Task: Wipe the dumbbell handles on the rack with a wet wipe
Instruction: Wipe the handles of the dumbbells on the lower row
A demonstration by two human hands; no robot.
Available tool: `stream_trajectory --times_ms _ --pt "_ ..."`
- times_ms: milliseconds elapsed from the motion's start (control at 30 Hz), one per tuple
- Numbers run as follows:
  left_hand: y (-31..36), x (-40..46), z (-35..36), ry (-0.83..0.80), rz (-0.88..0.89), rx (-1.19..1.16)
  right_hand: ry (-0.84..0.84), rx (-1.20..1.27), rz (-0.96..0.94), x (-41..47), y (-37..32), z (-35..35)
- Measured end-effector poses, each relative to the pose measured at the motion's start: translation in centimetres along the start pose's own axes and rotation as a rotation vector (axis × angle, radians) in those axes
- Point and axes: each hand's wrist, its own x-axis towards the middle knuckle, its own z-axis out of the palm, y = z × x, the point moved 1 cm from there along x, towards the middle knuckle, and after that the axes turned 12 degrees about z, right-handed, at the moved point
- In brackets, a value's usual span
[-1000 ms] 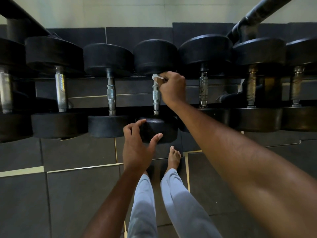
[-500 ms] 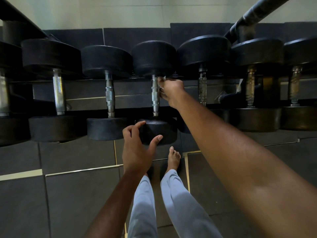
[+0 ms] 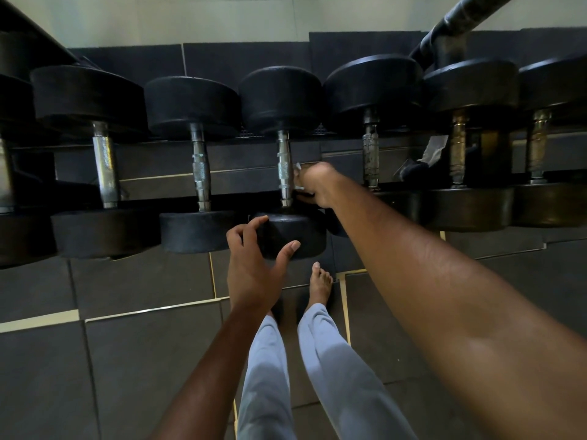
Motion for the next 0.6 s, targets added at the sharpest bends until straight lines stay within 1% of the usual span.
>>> stream_trajectory --times_ms 100,200,267,333,500,533,600 --pt "0.1 0.0 -0.1 -0.016 0.001 0.0 0.067 -0.157 -0.019 -0.1 0.1 0.3" --pt "0.4 0.0 -0.3 -0.022 -0.014 0.009 0.177 -0.421 -0.088 -0.8 0.3 0.3" --pt "0.5 0.1 -0.4 -0.026 -0.017 0.017 0.214 -0.565 -0.153 -1.0 0.5 0.2" --pt "0.5 0.1 -0.4 -0.03 -0.019 0.017 0.199 -0.619 -0.198 -1.4 0.8 0.1" --pt "0.4 0.0 -0.3 -0.026 -0.017 0.01 0.363 -0.668 -0.324 -1.6 2.5 -0.1" --pt "0.4 0.0 -0.3 -0.022 -0.02 0.005 0.375 -0.696 -0.366 -1.8 2.7 -0.4" --pt "0.5 0.0 -0.4 -0.012 -0.024 -0.004 0.345 -0.813 -0.442 -2.9 2.4 -1.3"
